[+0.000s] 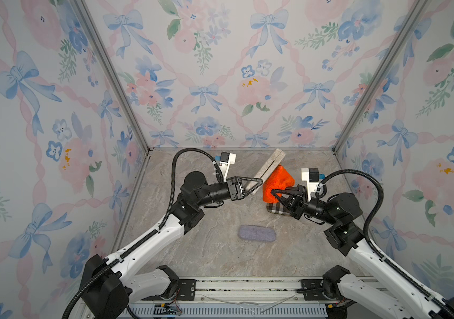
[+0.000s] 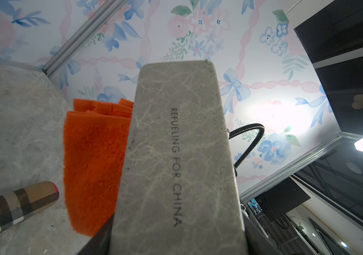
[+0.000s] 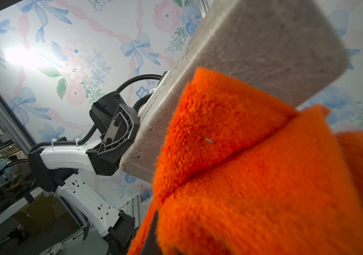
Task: Wipe the eyeglass case
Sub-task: Wipe the dirt from the eyeglass case.
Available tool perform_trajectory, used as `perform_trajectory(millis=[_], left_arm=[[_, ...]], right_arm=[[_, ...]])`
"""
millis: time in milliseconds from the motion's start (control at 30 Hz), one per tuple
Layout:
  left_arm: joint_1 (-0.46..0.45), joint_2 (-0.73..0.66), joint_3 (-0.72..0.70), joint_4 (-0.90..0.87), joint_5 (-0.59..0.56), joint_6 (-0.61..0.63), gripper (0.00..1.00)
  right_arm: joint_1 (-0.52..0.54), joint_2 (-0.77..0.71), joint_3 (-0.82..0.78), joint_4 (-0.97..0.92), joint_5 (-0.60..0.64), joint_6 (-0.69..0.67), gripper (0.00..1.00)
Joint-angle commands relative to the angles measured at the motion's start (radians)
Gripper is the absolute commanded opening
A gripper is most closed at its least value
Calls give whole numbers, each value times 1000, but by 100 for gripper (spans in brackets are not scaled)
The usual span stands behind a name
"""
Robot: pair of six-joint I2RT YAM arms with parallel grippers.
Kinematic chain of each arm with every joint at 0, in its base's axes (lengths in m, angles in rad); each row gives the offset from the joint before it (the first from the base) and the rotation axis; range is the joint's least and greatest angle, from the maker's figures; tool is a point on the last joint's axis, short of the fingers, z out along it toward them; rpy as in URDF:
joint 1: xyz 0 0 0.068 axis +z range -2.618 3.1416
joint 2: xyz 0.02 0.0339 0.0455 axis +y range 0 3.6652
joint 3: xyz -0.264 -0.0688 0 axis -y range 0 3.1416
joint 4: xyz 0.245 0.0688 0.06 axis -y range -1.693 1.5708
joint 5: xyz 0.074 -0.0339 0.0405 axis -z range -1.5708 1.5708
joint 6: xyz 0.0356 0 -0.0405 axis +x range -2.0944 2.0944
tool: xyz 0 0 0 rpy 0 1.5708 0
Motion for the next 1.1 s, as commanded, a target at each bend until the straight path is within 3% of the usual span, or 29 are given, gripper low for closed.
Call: perform_trajectory(millis=[0, 333, 433, 600, 667, 767, 900, 1000, 1067], left_arm=[[-28, -22, -15, 43, -13, -61, 35], [-77, -50, -64, 34, -46, -87, 34], [-76, -50, -61, 44, -56, -84, 34], [-71, -35, -40, 69, -39, -92, 34], [-65, -37, -37, 67, -38, -96, 34], [-61, -43, -36, 67, -38, -102, 34], [-64, -51, -36, 67, -40, -106, 34], [-65, -70, -45, 67, -58, -102, 34], [-65, -75, -46, 68, -60, -101, 34]], right_arm=[[14, 47, 44, 208, 53, -40, 0], [-135, 76, 136, 190, 30, -12, 0], [-98, 95, 130, 212, -14, 15, 0], [108, 66, 35, 164, -9, -67, 0], [142, 63, 20, 187, -15, -54, 0], [140, 60, 48, 192, -60, -49, 0], [86, 71, 163, -31, -53, -205, 0], [-7, 128, 190, 46, -97, -103, 0], [18, 153, 168, 130, -113, -39, 0]])
